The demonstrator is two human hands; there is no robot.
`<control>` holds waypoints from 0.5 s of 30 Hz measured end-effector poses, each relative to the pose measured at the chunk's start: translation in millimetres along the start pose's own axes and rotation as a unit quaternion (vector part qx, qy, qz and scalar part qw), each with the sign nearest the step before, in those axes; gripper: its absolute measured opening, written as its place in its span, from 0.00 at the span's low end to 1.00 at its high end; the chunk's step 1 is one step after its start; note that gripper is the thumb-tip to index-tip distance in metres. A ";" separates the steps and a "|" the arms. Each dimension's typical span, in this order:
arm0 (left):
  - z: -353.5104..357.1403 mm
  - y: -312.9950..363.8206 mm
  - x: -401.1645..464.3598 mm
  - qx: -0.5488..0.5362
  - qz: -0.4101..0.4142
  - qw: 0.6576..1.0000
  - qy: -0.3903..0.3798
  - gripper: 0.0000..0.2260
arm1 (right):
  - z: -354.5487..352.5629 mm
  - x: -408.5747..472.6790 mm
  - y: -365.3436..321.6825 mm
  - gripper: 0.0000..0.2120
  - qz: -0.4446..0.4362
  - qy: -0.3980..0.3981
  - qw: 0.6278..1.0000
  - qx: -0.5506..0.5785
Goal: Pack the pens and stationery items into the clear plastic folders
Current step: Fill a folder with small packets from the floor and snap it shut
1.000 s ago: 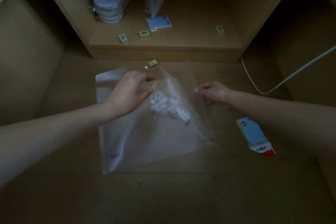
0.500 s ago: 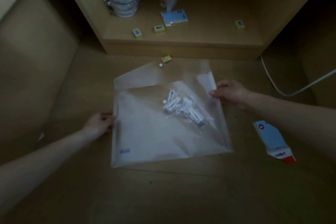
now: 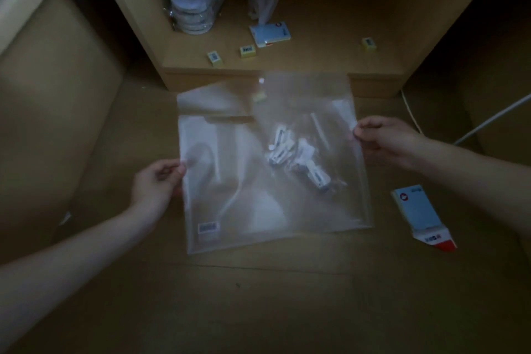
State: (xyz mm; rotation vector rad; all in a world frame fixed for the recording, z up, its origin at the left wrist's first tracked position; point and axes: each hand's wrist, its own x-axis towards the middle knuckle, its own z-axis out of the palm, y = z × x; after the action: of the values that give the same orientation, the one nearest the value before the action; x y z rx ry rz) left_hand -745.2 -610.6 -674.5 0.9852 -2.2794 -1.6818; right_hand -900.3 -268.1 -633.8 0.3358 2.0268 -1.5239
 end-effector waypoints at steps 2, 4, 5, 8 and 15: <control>-3.6 4.1 -5.1 -0.001 0.036 0.999 0.020 0.08 | -8.1 -10.4 -7.2 0.08 -0.028 0.010 1.000 0.008; -8.7 13.4 -9.4 -0.002 0.085 0.996 0.037 0.07 | -14.2 -21.4 -12.0 0.08 -0.043 0.025 0.999 0.020; -10.8 20.1 -11.6 -0.008 0.110 0.993 0.043 0.08 | -16.6 -27.0 -13.7 0.08 -0.046 0.029 0.998 0.027; -12.3 44.1 -18.9 -0.007 0.191 0.980 0.051 0.07 | -24.2 -40.4 -14.8 0.08 -0.048 0.038 0.997 0.049; -10.3 73.7 -27.1 -0.014 0.258 0.964 0.066 0.07 | -31.4 -61.6 -17.4 0.09 -0.042 0.054 0.992 0.110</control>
State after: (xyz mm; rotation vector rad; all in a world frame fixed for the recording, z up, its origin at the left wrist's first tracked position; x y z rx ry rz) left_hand -750.1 -591.4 -597.7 0.4217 -2.1665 -1.3761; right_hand -869.1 -235.6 -578.5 0.4337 1.9801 -1.8220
